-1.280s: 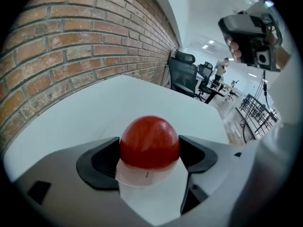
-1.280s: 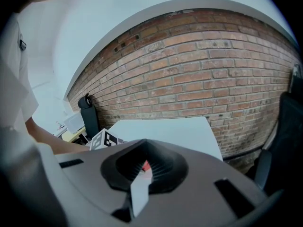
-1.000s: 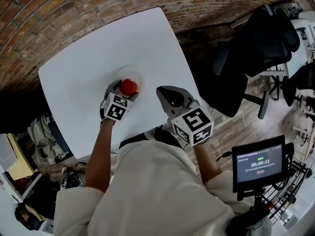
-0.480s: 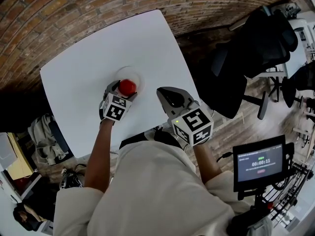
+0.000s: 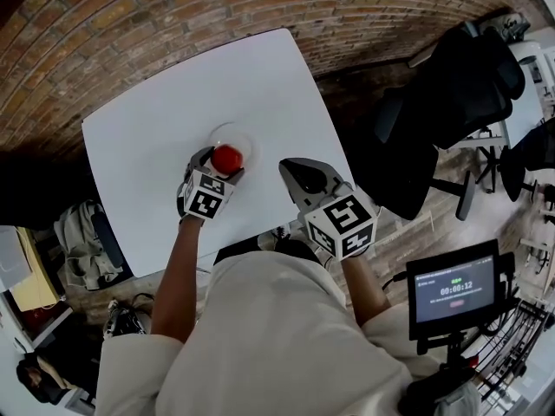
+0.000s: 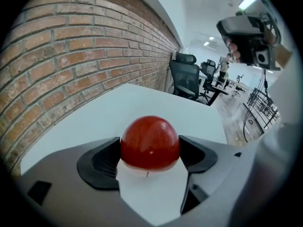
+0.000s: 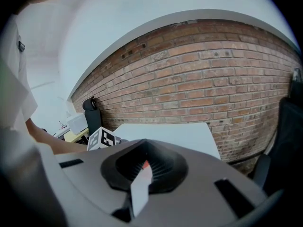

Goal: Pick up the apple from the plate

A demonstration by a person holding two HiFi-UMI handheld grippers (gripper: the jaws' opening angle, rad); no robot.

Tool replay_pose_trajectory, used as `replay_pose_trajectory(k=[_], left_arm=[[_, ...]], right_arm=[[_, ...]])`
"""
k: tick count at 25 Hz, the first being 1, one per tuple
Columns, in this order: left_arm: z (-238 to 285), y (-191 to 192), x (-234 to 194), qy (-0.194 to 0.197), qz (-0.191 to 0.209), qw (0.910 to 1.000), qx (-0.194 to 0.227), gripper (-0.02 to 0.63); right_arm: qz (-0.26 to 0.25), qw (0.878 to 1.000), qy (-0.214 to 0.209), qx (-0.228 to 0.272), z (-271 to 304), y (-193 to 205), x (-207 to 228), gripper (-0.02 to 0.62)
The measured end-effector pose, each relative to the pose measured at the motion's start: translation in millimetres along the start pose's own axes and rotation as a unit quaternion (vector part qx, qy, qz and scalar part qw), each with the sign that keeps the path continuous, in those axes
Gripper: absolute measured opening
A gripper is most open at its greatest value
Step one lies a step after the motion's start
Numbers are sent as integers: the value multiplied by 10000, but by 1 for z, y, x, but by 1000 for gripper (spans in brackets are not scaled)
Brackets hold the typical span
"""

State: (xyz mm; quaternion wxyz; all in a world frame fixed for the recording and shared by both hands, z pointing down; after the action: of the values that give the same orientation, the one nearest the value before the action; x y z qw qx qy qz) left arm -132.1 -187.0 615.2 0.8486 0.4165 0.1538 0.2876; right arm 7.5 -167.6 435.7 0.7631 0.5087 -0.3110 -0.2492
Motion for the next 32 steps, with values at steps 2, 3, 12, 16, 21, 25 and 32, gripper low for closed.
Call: replay_pose_trajectory(k=[2,3,12,16,21,25,32], left_arm=[[-4,-4,0,-45,19,10000,39,380],[-6,-5,1,-70,30,10000,59,380],[-26,-27,4,-294,114,9991,297,380],[-36,-39,7,-346,98,9986,389,380],[-49,-53,6,-487,63,9972,556,380],[-62,-59,6,-635,-110,9962,591,380],[-86,-77,3,-849,-251,9922,875,380]], right_arm=[[-11,10000,-32,26,0,-1,-1,2],[-20,10000,-47,40,-1,-2,-2,2],[-149,9996,-127,227,-8,-13,-4,2],[-219,9991,-172,314,-9,-19,-5,2],[-319,9982,-294,419,-4,-27,-8,2],[-376,9973,-413,466,-2,-31,-14,2],[-500,9952,-625,561,6,-41,-23,2]])
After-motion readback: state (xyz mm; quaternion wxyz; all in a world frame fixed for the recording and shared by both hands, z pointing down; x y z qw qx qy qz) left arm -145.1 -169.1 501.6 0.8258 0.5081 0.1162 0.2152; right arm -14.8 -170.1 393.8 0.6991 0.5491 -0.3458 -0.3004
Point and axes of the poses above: the fingertips, and each gripper's own axes: z forward along the fingers, x to its right, y out of its underside, the point moved 3 cm from there along -z, backward along the fingers, and after that the axes turned 13 degrees about x, right-handed, at the moved point
